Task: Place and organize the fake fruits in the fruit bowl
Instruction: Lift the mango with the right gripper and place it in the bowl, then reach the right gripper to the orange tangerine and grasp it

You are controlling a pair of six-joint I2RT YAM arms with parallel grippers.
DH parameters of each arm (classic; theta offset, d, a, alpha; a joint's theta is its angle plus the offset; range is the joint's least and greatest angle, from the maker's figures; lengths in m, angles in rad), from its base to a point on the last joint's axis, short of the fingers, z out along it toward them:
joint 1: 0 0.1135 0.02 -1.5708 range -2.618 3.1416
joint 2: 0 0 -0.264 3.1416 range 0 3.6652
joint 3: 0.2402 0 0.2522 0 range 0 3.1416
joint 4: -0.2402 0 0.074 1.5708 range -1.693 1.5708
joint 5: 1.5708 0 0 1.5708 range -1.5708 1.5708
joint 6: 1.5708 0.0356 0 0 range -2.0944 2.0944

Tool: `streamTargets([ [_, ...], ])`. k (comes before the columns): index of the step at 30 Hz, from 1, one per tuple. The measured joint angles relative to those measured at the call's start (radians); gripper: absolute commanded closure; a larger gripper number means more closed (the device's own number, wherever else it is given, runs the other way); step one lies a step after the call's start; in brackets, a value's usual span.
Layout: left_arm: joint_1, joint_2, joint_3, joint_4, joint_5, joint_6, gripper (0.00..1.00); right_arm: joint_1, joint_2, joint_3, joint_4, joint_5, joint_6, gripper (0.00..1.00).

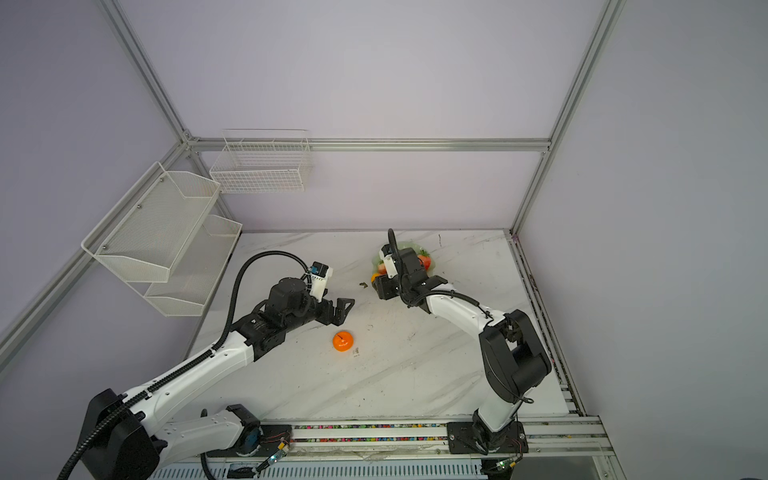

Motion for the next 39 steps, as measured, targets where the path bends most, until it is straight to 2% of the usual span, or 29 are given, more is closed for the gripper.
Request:
streamTargets([
  [5, 0.000, 0.000, 0.000, 0.000, 0.004, 0.000, 0.00, -0.134, 0.005, 0.016, -0.027, 0.043, 0.013, 0.49],
  [8, 0.000, 0.000, 0.000, 0.001, 0.005, 0.000, 0.00, -0.177, 0.026, 0.015, -0.049, 0.068, 0.007, 0.49],
  [17, 0.000, 0.000, 0.000, 0.002, 0.008, -0.001, 0.00, -0.170, 0.089, 0.015, -0.048, 0.072, -0.021, 0.48],
  [25, 0.000, 0.005, 0.000, 0.002, 0.013, -0.001, 0.00, -0.169, 0.126, 0.014, -0.040, 0.071, -0.036, 0.42],
  [35, 0.000, 0.016, 0.000, 0.003, 0.021, 0.000, 0.00, -0.169, 0.128, 0.014, -0.038, 0.074, -0.045, 0.23],
  [39, 0.000, 0.016, 0.000, 0.005, 0.023, 0.000, 0.00, -0.169, 0.125, 0.014, -0.036, 0.080, -0.047, 0.21],
])
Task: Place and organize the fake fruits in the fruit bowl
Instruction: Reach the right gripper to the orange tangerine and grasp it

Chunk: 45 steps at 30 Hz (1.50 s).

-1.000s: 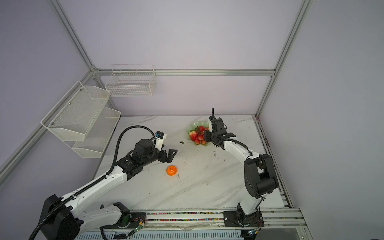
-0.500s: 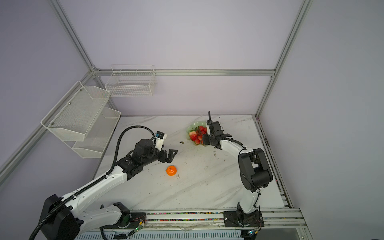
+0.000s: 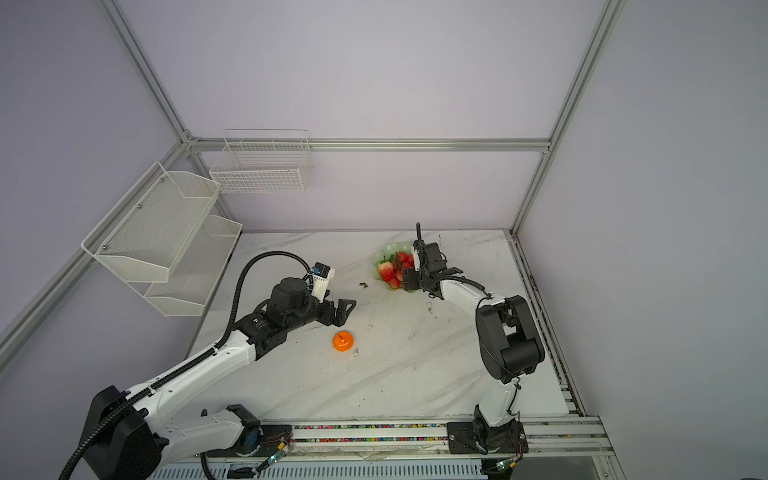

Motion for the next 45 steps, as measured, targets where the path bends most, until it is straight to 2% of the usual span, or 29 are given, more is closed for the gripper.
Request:
streamTargets([
  [6, 0.000, -0.023, 0.000, -0.032, -0.003, -0.001, 0.00, 0.000, -0.070, -0.025, 0.018, 0.008, 0.003, 0.20],
  [11, 0.002, -0.117, 0.001, -0.143, -0.051, -0.029, 0.00, 0.031, -0.206, -0.084, 0.047, -0.020, 0.021, 0.17],
  [13, 0.010, -0.156, 0.003, -0.220, -0.070, -0.048, 0.00, 0.084, -0.249, -0.103, 0.058, -0.034, 0.029, 0.16],
  [18, 0.082, -0.214, 0.033, -0.473, -0.046, -0.092, 0.00, 0.315, -0.293, -0.180, 0.128, -0.111, 0.076, 0.15],
  [22, 0.114, -0.259, 0.085, -0.640, -0.037, -0.133, 0.00, 0.469, -0.270, -0.255, 0.182, -0.148, 0.110, 0.08],
  [26, 0.138, -0.344, 0.102, -0.739, -0.052, -0.157, 0.00, 0.559, -0.222, -0.289, 0.228, -0.138, 0.118, 0.06],
  [32, 0.155, -0.397, 0.109, -0.803, -0.073, -0.174, 0.00, 0.638, -0.110, -0.261, 0.250, -0.050, 0.119, 0.06],
  [37, 0.158, -0.397, 0.109, -0.815, -0.087, -0.177, 0.00, 0.659, -0.019, -0.227, 0.258, 0.038, 0.132, 0.06],
  [40, 0.159, -0.393, 0.109, -0.819, -0.097, -0.177, 0.00, 0.664, 0.039, -0.195, 0.260, 0.060, 0.140, 0.11],
  [41, 0.159, -0.390, 0.109, -0.819, -0.098, -0.177, 0.00, 0.664, 0.058, -0.183, 0.259, 0.067, 0.144, 0.20],
  [43, 0.159, -0.386, 0.109, -0.818, -0.098, -0.177, 0.00, 0.666, 0.087, -0.164, 0.259, 0.077, 0.150, 0.46],
  [45, 0.159, -0.386, 0.109, -0.815, -0.099, -0.177, 0.00, 0.668, 0.099, -0.152, 0.259, 0.089, 0.158, 0.48],
])
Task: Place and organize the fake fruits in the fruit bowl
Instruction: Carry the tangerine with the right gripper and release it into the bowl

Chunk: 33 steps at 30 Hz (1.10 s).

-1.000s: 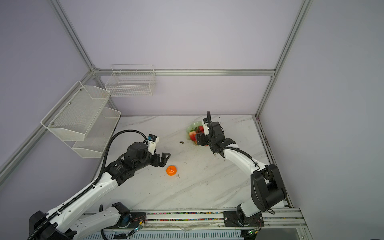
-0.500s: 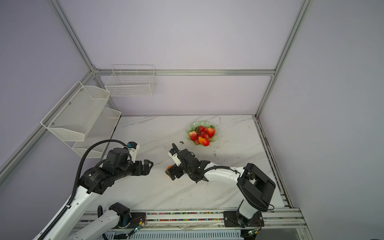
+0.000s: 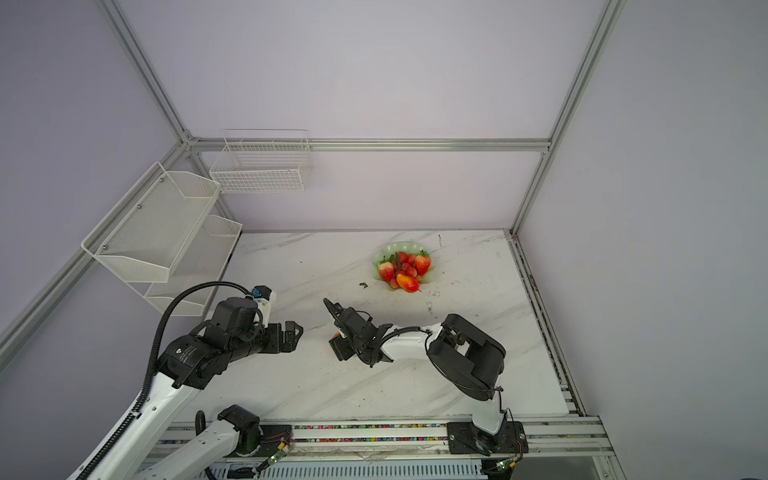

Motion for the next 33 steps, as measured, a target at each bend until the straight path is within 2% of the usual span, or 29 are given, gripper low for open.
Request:
streamTargets([
  [5, 0.006, 0.002, 0.000, 0.018, -0.003, 0.000, 0.00, -0.003, -0.015, 0.000, -0.008, 0.035, 0.013, 0.45],
  [9, 0.006, 0.023, 0.000, 0.052, 0.004, 0.000, 0.00, -0.058, -0.099, 0.000, -0.039, 0.023, 0.014, 0.46],
  [13, 0.006, 0.071, 0.000, 0.125, 0.040, 0.003, 0.00, -0.238, -0.216, 0.023, -0.053, -0.006, 0.015, 0.45],
  [16, 0.006, 0.122, 0.000, 0.229, 0.114, 0.012, 0.00, -0.396, -0.249, 0.085, -0.066, 0.000, 0.012, 0.45],
  [19, 0.006, 0.192, 0.000, 0.360, 0.200, 0.012, 0.00, -0.513, -0.246, 0.139, -0.086, 0.011, 0.012, 0.46],
  [23, 0.004, 0.315, 0.000, 0.478, 0.268, 0.015, 0.00, -0.596, -0.200, 0.175, -0.108, 0.004, 0.011, 0.46],
  [28, -0.005, 0.423, 0.000, 0.538, 0.298, 0.027, 0.00, -0.634, -0.113, 0.198, -0.129, -0.007, 0.004, 0.46],
  [33, -0.009, 0.445, 0.000, 0.583, 0.312, 0.027, 0.00, -0.634, -0.054, 0.222, -0.148, -0.012, -0.007, 0.46],
])
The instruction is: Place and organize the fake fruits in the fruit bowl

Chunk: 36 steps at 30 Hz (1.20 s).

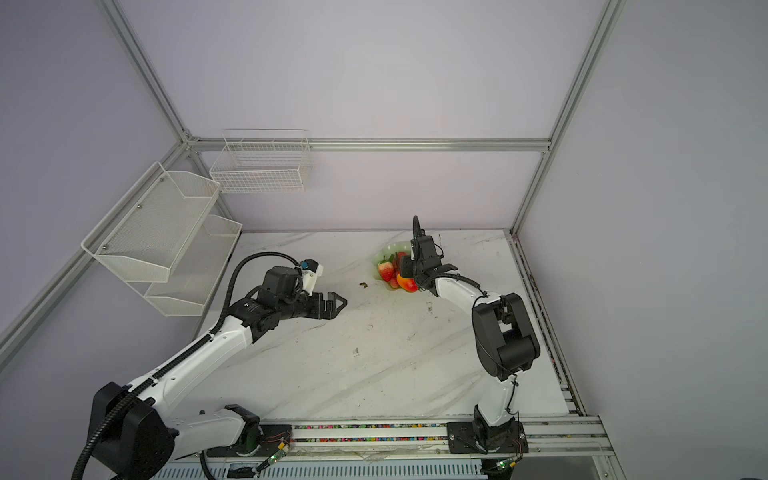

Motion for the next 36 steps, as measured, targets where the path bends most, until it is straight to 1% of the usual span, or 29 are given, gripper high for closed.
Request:
streamTargets([
  [7, 0.000, 0.002, 0.000, 0.041, 0.009, 0.000, 0.00, -0.002, 0.059, 0.050, -0.001, -0.008, -0.016, 0.44],
  [14, 0.000, 0.002, 0.000, 0.053, 0.013, 0.001, 0.00, -0.005, 0.082, 0.067, -0.003, -0.006, -0.024, 0.25],
  [21, 0.000, 0.002, 0.000, 0.057, 0.024, 0.002, 0.00, -0.005, 0.078, 0.066, -0.008, 0.005, -0.023, 0.14],
  [24, 0.000, 0.002, 0.000, 0.057, 0.025, 0.010, 0.00, -0.005, 0.045, 0.059, -0.013, 0.012, -0.021, 0.08],
  [26, 0.000, 0.001, 0.000, 0.057, 0.023, 0.024, 0.00, -0.005, -0.013, 0.038, -0.013, 0.026, -0.015, 0.03],
  [29, 0.000, -0.015, 0.000, 0.055, -0.002, 0.046, 0.00, -0.006, -0.148, -0.035, -0.006, 0.073, 0.000, 0.03],
  [31, 0.000, -0.044, 0.000, 0.046, -0.058, 0.066, 0.00, -0.013, -0.264, -0.116, 0.011, 0.119, 0.016, 0.03],
  [33, -0.001, -0.093, -0.003, 0.033, -0.167, 0.082, 0.00, -0.036, -0.399, -0.218, 0.042, 0.177, 0.039, 0.03],
  [36, -0.001, -0.200, -0.057, 0.070, -0.403, 0.122, 0.00, -0.093, -0.608, -0.422, 0.140, 0.281, 0.065, 0.03],
])
